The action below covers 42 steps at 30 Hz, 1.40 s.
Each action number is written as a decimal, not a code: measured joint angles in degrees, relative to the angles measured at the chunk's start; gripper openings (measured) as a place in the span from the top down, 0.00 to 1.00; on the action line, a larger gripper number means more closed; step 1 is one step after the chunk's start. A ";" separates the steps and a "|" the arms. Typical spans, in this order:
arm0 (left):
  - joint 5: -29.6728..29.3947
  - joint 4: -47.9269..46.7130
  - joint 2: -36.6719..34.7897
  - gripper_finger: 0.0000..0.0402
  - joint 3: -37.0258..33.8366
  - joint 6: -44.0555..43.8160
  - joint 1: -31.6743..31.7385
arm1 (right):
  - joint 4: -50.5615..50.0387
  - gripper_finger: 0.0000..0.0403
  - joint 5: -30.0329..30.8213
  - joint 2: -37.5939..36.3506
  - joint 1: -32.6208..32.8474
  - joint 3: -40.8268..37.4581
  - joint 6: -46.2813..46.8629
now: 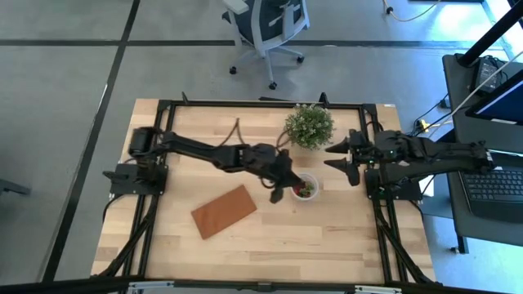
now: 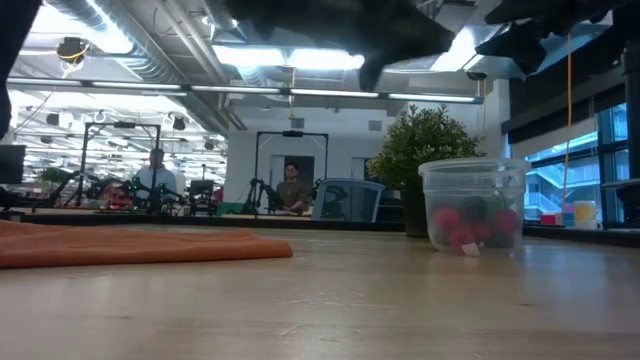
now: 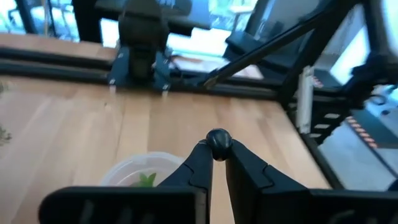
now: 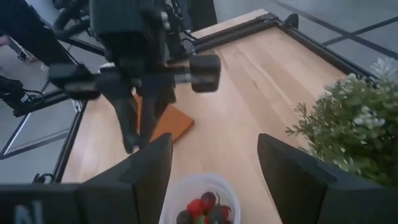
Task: Pick and placing Produce into tupperware
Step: Put the blueberry into the transparent container
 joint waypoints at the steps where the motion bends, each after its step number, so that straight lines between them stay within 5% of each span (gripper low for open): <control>1: -0.40 -0.96 1.49 0.94 1.49 0.03 0.00 | -0.77 0.41 0.00 -0.42 0.00 0.00 -0.02; 13: -3.41 -10.46 13.42 0.94 10.05 -1.13 -0.62 | -5.68 0.41 0.02 -0.94 0.00 0.00 -0.17; 20: -9.40 -14.60 14.38 0.93 10.08 -3.25 -0.27 | -5.68 0.41 0.07 -0.94 0.00 0.00 -1.75; 42: -9.45 -14.63 14.38 0.92 10.08 -3.47 0.28 | -5.68 0.41 0.07 -0.92 0.00 0.00 -1.76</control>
